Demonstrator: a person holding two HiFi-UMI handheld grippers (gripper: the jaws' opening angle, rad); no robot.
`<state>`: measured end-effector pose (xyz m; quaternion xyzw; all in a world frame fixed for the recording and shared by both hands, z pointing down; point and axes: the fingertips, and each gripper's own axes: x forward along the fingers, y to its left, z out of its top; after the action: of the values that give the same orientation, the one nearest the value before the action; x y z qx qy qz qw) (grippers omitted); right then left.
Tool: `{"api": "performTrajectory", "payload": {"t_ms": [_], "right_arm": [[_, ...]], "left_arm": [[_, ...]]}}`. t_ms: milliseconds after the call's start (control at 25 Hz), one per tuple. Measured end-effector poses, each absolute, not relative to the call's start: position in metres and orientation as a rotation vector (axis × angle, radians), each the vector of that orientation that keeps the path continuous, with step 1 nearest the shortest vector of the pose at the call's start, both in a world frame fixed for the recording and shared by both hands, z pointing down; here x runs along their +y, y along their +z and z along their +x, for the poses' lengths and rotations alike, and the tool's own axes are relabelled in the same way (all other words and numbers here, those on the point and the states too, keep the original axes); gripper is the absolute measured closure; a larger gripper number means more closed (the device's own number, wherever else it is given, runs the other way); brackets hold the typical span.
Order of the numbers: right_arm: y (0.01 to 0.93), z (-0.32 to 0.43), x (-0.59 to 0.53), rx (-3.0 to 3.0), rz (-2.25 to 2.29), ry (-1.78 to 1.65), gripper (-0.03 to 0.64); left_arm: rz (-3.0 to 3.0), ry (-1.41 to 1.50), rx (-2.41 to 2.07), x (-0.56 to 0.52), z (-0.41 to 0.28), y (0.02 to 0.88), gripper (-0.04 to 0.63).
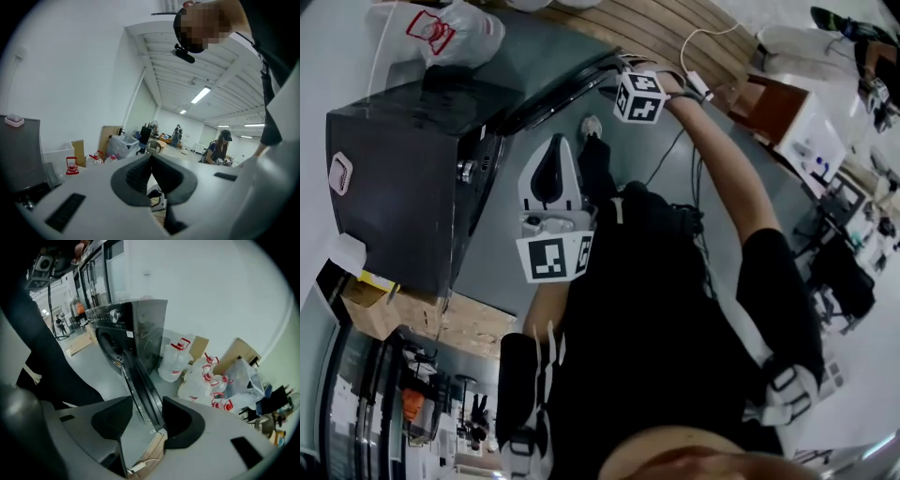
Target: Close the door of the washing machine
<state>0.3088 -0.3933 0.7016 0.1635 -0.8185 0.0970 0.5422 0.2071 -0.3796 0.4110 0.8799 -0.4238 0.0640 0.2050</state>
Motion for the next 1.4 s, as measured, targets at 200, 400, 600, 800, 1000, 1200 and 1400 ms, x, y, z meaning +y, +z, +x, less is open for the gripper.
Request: {"api": "performTrajectory", "payload": {"t_ms": [200,400,600,800,1000,1200,1400], "right_arm": [[0.741,0.311,-0.409,-1.875,0.292,0.157,0.425],[0.763,0.315,-0.417,-1.843,0.224,0.124,0.426],[0.772,0.317,-0.416,-1.812,0.150,0.091,0.437],[0.773,0.317,-0.417,-1.827,0.106,0.130,0.455],[0.772,0.316,-0.417,-1.841,0.094,0.152,0.471],[0.774,0.314,-0.411,-1.829,0.102,0.144,0.477],[0.774,0.318,-0.392,-1.818,0.113,0.147,0.487]], "left_arm": [[2.435,0.211,-1.170,-0.382,0.208,0.427,0.589],[2.417,0.226,-1.170,-0.387,0.210,0.435,0.589],[2.394,0.218,-1.190,-0.388,0.209,0.438,0.589],[2.395,0.244,-1.187,-0.382,0.204,0.441,0.589],[2.399,0.239,-1.194,-0.373,0.205,0.441,0.589],[2.395,0.240,-1.190,-0.358,0.204,0.443,0.589],[2.395,0.211,-1.204,-0.345,0.204,0.436,0.589]]}}
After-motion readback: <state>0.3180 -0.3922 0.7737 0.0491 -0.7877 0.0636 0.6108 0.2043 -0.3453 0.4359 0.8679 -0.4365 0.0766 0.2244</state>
